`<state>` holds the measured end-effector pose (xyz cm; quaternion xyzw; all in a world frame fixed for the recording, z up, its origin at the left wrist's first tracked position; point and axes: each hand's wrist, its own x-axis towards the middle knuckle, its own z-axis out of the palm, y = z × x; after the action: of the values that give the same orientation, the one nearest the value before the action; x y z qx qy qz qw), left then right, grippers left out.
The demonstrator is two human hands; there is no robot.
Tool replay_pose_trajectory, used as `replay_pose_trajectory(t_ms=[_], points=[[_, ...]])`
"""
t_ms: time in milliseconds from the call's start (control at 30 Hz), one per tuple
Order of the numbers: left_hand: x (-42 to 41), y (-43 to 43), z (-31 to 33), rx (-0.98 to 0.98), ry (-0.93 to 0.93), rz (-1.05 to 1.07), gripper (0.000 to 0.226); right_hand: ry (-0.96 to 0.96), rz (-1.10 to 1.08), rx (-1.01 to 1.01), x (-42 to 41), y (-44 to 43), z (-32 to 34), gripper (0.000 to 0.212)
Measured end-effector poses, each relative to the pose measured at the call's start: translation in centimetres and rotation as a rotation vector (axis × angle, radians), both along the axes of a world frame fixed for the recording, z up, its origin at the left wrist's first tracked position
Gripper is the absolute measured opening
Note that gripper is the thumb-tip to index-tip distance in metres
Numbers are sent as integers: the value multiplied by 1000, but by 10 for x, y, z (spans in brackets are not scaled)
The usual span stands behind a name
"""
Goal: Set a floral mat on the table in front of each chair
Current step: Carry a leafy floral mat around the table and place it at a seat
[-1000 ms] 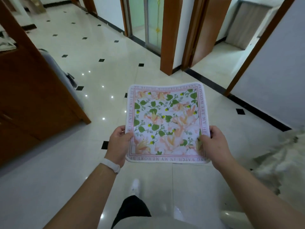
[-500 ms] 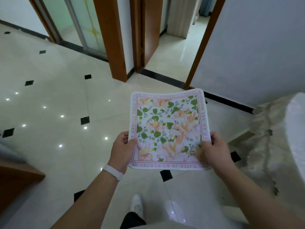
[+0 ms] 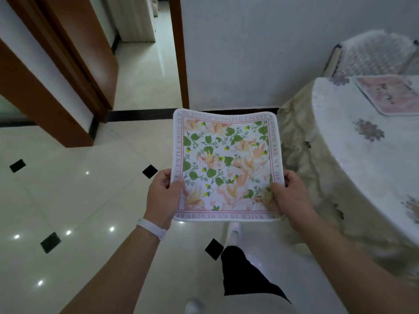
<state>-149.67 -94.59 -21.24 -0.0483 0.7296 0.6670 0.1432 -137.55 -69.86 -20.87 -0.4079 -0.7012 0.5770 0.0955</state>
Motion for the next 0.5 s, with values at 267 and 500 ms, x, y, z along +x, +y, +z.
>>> replay_pose_trajectory(t_ms=[267, 500], points=[[-107, 111, 4, -11, -74, 15, 15, -1, 13, -30, -103, 110, -18, 22], [-194, 228, 22, 50, -137, -56, 14, 3, -12, -10, -168, 230, 8, 24]])
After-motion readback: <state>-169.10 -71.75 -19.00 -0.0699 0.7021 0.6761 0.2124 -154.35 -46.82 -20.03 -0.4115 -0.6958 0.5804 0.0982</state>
